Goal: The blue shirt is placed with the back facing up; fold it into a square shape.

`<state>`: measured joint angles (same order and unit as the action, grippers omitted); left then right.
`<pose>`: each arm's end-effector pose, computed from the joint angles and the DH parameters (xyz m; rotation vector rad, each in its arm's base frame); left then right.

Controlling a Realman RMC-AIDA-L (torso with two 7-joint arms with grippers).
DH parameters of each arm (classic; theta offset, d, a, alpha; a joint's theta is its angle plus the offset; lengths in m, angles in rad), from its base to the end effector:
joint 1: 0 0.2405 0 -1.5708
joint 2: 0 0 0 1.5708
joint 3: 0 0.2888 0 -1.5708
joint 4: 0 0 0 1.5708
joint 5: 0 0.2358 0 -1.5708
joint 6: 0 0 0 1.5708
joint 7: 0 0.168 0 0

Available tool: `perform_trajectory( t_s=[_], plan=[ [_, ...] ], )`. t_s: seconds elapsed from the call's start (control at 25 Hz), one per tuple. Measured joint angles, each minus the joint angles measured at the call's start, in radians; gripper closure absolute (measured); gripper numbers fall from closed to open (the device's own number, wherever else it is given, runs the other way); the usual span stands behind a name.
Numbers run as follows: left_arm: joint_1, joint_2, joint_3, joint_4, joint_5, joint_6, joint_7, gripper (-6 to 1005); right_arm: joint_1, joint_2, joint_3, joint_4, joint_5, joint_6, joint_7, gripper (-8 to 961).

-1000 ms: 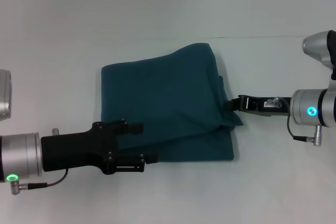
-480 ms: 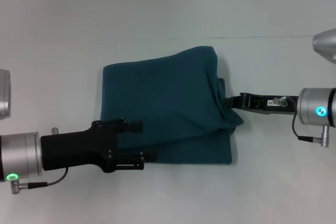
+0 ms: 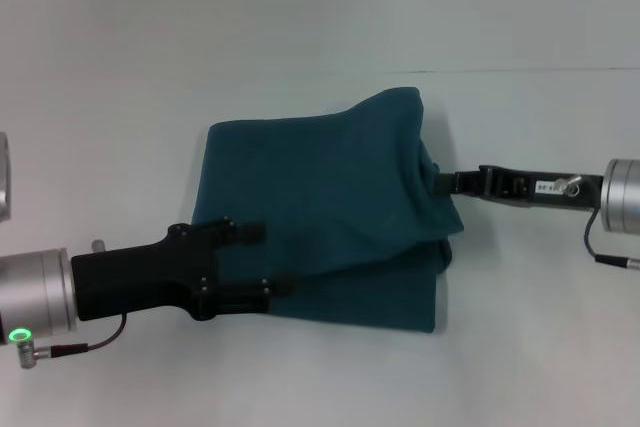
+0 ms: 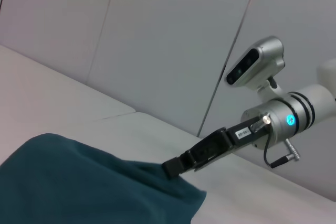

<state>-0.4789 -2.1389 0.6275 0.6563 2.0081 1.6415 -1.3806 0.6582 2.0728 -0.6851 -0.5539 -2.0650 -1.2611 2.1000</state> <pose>-0.2913 0.3429 -0.0539 -2.7227 -0.7184 -0.8536 0.2886 0.4302 -0.0546 -2.3166 1.5717 0.6821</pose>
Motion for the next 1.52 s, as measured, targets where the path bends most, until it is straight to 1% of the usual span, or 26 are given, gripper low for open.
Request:
perform_trajectory(
  t_s=[0.12,0.36,0.72,1.04,1.2,1.52],
  plan=[
    [0.0,-0.003,-0.001,-0.001,-0.001,-0.001,-0.002,90,0.003,-0.002,0.0,-0.016,0.0,-0.01,0.003,945],
    [-0.003,-0.008,-0.026,-0.004,-0.002,-0.001,-0.005,91,0.012,-0.005,-0.005,-0.064,0.009,-0.076,0.002,939],
    [-0.004,-0.003,-0.047,-0.005,-0.002,0.001,-0.027,91,0.036,-0.013,-0.01,-0.122,0.01,-0.11,0.029,931],
    [-0.004,-0.001,-0.049,-0.009,-0.018,0.0,-0.035,91,0.061,-0.014,-0.01,-0.157,0.01,-0.153,0.04,923],
    [-0.004,-0.001,-0.049,-0.009,-0.025,0.0,-0.037,91,0.054,-0.01,-0.005,-0.161,0.01,-0.174,0.04,920],
    [-0.004,-0.003,-0.049,-0.009,-0.025,0.007,-0.04,91,0.014,-0.002,-0.003,-0.16,0.012,-0.197,0.029,912]
  ],
)
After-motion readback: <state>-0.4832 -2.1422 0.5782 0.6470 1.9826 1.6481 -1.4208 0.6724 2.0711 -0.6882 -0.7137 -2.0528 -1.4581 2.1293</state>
